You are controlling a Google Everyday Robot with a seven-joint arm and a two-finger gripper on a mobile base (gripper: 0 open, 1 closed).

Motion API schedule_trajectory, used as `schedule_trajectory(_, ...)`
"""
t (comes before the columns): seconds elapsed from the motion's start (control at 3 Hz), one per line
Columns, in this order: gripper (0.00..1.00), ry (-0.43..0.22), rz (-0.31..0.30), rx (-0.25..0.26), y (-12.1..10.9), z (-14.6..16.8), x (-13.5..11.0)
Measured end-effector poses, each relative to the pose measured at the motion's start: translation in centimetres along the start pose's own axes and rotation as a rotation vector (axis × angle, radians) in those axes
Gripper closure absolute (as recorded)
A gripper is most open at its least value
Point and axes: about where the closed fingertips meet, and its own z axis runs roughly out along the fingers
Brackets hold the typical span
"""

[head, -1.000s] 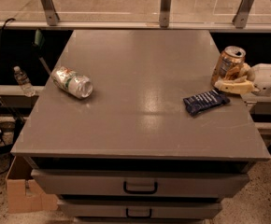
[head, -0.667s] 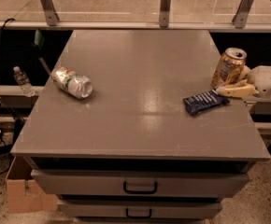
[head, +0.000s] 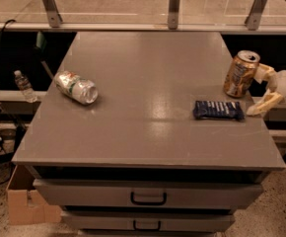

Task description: Place orange can upright

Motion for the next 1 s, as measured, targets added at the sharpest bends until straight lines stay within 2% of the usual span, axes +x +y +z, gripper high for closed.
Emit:
schedule_trajectory(0.33, 0.00, 0.007, 0.010, 0.104, -0.7, -3.1, -4.2)
schedule_trajectory(0.67, 0.00, 0.035, -0.003, 0.260, -1.0, -6.7, -11.6)
schedule_trajectory(1.0, 0.00, 0.071, -0.043, 0.392, -0.6, -8.8, -18.7)
